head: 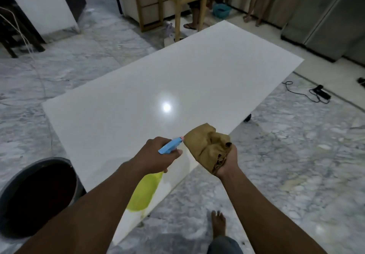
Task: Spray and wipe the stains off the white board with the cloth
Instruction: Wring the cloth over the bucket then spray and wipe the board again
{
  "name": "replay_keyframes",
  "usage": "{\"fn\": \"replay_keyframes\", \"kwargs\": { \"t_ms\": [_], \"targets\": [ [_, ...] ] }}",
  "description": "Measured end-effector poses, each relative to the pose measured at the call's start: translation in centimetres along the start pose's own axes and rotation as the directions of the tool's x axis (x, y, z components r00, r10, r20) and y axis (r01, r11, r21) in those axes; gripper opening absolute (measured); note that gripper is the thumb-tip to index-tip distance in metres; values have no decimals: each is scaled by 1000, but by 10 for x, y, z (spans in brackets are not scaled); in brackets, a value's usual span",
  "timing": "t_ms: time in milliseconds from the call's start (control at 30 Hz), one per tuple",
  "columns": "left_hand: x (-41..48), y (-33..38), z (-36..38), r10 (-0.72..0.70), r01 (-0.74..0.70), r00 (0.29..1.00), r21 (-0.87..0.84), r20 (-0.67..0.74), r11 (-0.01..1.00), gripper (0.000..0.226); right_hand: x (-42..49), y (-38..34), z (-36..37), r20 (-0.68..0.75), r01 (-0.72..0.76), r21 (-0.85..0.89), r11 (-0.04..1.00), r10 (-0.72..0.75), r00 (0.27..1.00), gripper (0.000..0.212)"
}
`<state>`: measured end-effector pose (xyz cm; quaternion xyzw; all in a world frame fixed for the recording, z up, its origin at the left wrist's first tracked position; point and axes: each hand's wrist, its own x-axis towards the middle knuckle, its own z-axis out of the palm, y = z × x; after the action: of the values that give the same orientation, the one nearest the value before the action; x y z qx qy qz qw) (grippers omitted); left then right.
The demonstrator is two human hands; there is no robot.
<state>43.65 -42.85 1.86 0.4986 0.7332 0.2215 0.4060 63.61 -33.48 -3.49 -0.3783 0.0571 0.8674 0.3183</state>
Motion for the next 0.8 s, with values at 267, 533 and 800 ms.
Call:
{"fn": "replay_keyframes", "kwargs": {
  "t_ms": [267, 533, 800],
  "targets": [
    [173, 147, 64, 133, -161, 976, 155, 175, 975, 28, 34, -198, 14, 47, 213, -46, 976, -211, 976, 41],
    [402, 290, 125, 73, -104, 984, 188, 162, 977, 37, 154, -463, 15, 25, 216, -137, 967, -215, 976, 46],
    [548, 388, 170, 66, -110, 975, 208, 210, 972, 32, 212, -633, 41, -21, 249, -148, 957, -255, 967, 42]
  ]
}}
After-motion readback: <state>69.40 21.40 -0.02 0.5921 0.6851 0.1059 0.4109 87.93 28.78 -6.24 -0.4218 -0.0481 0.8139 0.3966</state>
